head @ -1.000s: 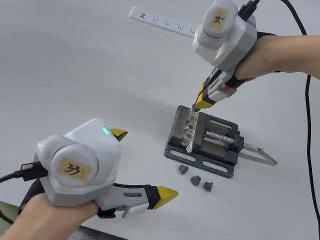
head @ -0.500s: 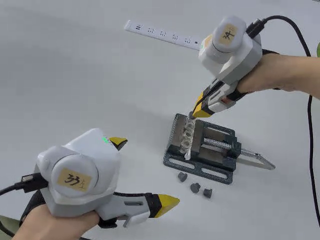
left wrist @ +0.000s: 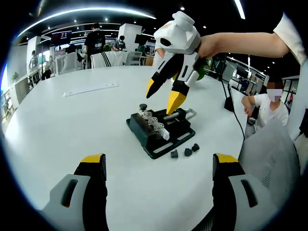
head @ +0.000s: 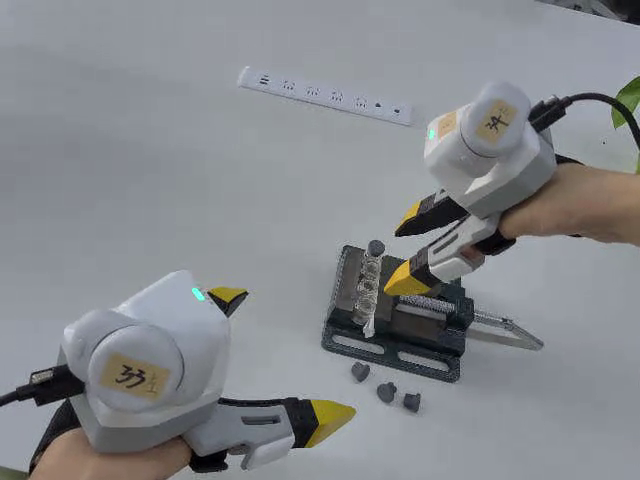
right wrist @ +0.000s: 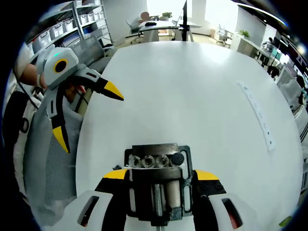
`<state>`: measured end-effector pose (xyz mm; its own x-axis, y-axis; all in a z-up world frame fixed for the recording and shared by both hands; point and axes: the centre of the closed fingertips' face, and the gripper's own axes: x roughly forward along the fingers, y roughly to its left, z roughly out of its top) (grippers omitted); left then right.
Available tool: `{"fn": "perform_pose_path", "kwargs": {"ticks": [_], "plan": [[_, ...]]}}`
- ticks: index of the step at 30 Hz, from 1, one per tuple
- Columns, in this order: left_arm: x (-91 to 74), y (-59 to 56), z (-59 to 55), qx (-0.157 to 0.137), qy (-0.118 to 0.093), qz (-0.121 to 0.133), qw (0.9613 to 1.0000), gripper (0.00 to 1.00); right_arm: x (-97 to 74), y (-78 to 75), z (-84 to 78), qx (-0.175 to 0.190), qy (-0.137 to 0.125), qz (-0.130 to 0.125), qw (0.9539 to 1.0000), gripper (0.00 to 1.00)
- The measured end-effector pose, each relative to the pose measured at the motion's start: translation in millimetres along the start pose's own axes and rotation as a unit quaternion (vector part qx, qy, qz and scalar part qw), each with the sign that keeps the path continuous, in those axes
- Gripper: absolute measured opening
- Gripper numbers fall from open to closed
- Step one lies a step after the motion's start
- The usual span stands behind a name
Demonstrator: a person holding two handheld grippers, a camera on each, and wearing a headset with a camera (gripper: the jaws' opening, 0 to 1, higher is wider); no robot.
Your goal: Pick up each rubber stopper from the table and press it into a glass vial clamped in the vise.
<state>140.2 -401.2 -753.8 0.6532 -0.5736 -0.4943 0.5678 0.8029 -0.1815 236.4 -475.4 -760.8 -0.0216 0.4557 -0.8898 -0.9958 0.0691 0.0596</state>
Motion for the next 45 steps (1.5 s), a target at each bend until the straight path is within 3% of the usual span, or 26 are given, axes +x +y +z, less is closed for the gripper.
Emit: {"fn": "perform_pose_path", "kwargs": {"ticks": [8, 16, 33, 45], "plan": [[-2.4, -1.5, 5.7, 0.01, -0.002, -0.002, 1.0, 0.91, -6.3, 13.2, -10.9, 0.018, -0.031, -0.02, 0.9992, 0.71], [-4.4, -1.1, 10.0, 0.014, -0.007, -0.002, 0.9999, 0.92, -11.1, 29.3, -22.3, 0.038, -0.059, -0.034, 0.997, 0.78], [-11.4, -2.7, 17.2, 0.03, -0.012, -0.006, 0.9995, 0.92, -13.6, 63.6, -51.1, 0.096, -0.105, -0.059, 0.9881, 0.77], [-23.2, -3.1, 14.6, 0.034, -0.01, -0.002, 0.9994, 0.91, -10.9, 84.9, -71.4, 0.123, -0.128, -0.084, 0.9804, 0.73]]}}
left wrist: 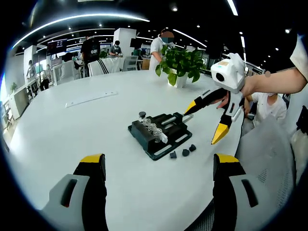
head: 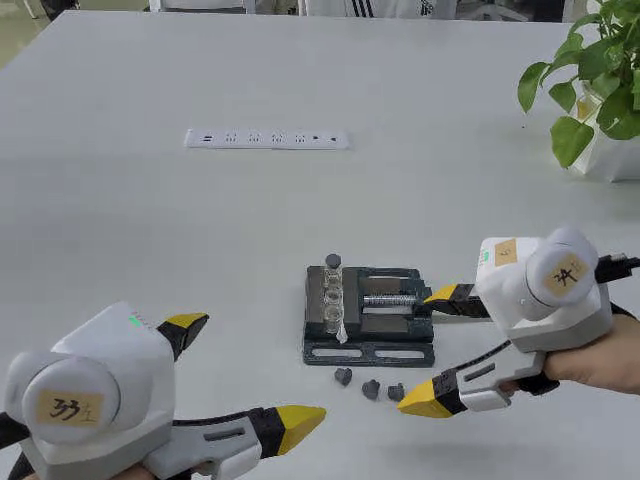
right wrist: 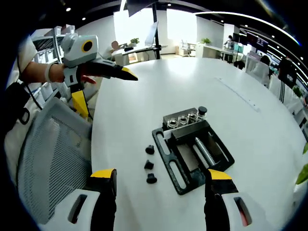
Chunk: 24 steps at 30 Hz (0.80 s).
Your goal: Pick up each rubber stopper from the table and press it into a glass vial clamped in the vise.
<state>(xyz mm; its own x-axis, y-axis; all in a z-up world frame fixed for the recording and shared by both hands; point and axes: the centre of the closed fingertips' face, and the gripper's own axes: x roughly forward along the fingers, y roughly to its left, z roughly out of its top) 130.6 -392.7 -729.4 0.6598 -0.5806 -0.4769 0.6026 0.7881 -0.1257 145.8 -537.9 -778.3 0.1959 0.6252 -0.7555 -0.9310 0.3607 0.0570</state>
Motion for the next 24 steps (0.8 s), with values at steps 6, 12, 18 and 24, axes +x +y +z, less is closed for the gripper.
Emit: {"fn": "perform_pose_path", "kwargs": {"ticks": [6, 12, 18, 24], "plan": [[-3.6, -0.8, -0.2, 0.002, -0.002, 0.0, 1.0, 0.91, 0.2, 2.1, -9.2, -0.004, -0.018, -0.014, 0.9997, 0.67], [-5.8, -4.4, -2.8, 0.004, -0.001, -0.002, 1.0, 0.91, 7.3, 8.1, -16.5, -0.021, -0.02, -0.02, 0.9994, 0.59], [-6.1, -8.5, -2.3, 0.005, -0.002, -0.005, 1.0, 0.91, 11.9, 11.3, -22.0, -0.024, -0.019, -0.021, 0.9993, 0.54], [-7.8, -10.3, -4.4, 0.006, -0.001, -0.006, 1.0, 0.91, 12.8, 11.6, -21.9, -0.036, -0.033, -0.031, 0.9983, 0.41]]}}
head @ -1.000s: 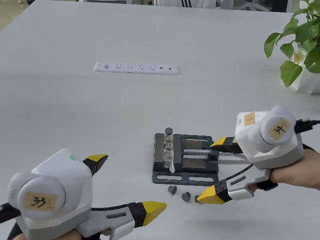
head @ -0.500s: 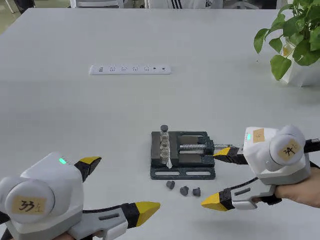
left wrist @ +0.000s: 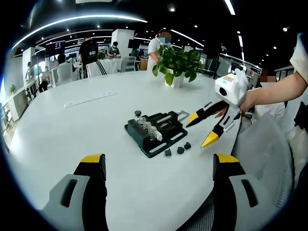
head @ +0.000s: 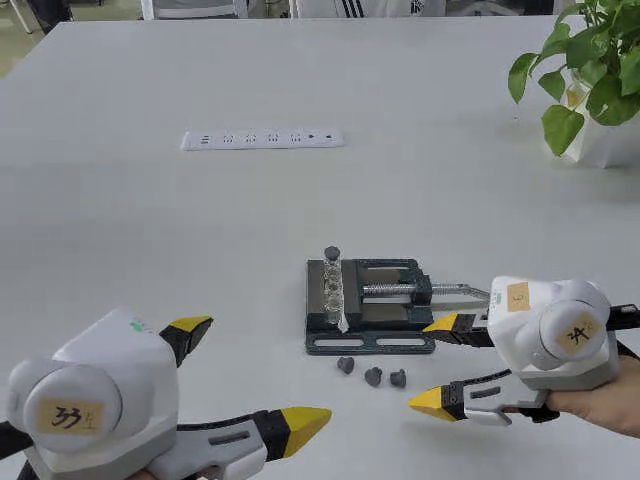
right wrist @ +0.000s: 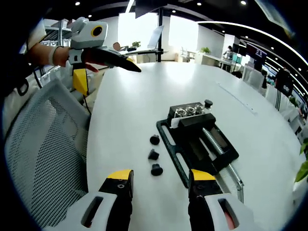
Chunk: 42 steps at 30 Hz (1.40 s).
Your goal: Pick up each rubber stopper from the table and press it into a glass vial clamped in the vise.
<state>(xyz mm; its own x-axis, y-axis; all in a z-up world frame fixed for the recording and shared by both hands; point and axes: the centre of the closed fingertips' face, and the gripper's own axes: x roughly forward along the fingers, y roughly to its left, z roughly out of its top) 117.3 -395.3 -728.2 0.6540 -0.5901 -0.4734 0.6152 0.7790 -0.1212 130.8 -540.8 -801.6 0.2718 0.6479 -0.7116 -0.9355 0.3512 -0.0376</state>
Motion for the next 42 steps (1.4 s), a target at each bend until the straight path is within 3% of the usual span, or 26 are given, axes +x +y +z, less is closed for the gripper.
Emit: {"fn": "perform_pose_path", "kwargs": {"ticks": [9, 23, 42], "plan": [[-3.5, -1.0, -3.7, -0.001, 0.005, 0.001, 1.0, 0.91, 11.5, 6.0, -8.0, -0.019, 0.008, 0.015, 0.9997, 0.26], [-4.0, -1.1, -7.2, -0.004, 0.011, 0.003, 0.9999, 0.91, 22.7, 7.6, -8.8, -0.035, 0.014, 0.032, 0.9988, 0.17], [-0.4, -2.4, -9.1, -0.008, 0.014, 0.002, 0.9999, 0.91, 24.3, 5.6, -8.7, -0.04, 0.017, 0.036, 0.9984, 0.07]]}}
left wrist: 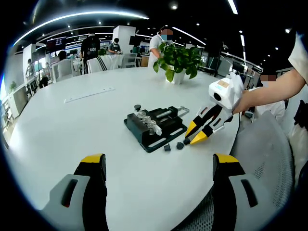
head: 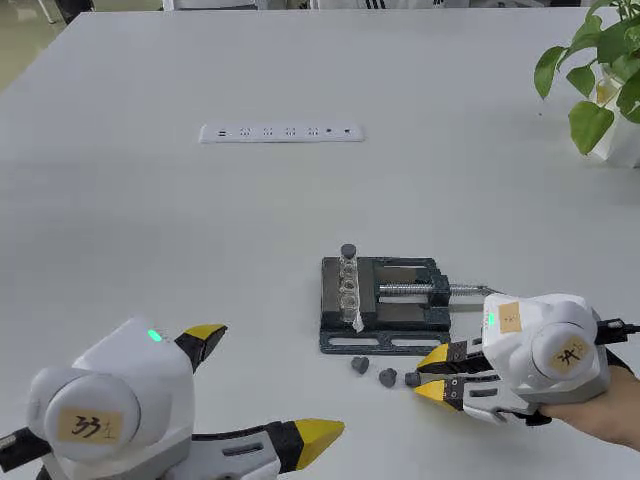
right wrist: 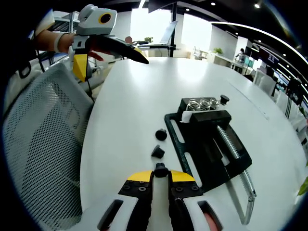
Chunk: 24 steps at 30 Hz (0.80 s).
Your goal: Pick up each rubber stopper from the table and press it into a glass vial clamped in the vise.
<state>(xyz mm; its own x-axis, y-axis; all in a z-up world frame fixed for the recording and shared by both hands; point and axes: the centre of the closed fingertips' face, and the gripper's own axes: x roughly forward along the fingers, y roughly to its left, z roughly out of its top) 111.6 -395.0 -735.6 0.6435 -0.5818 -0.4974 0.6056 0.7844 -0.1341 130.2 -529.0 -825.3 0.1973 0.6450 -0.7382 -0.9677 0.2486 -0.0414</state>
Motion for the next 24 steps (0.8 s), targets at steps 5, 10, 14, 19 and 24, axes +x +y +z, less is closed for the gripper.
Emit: {"fn": "perform_pose_path", "kwargs": {"ticks": [5, 10, 14, 19, 24], "plan": [[3.2, -1.6, 0.5, 0.003, 0.001, -0.004, 1.0, 0.91, -0.5, -0.8, 0.6, 0.004, 0.002, 0.002, 1.0, 0.07], [8.0, -6.7, -1.3, 0.02, 0.009, -0.015, 0.9996, 0.89, -8.2, 0.3, 5.1, -0.009, 0.01, 0.007, 0.9999, 0.07], [12.4, -11.9, -0.4, 0.041, 0.016, -0.027, 0.9986, 0.87, -20.1, 0.3, 12.2, -0.03, 0.021, 0.012, 0.9993, 0.07], [18.6, -21.4, 4.3, 0.06, 0.021, -0.047, 0.9969, 0.8, -37.8, 0.5, 26.6, -0.06, 0.032, 0.025, 0.9974, 0.06], [23.7, -32.0, 12.3, 0.088, 0.022, -0.073, 0.9932, 0.71, -55.2, 1.8, 43.2, -0.099, 0.043, 0.038, 0.9934, 0.06]]}}
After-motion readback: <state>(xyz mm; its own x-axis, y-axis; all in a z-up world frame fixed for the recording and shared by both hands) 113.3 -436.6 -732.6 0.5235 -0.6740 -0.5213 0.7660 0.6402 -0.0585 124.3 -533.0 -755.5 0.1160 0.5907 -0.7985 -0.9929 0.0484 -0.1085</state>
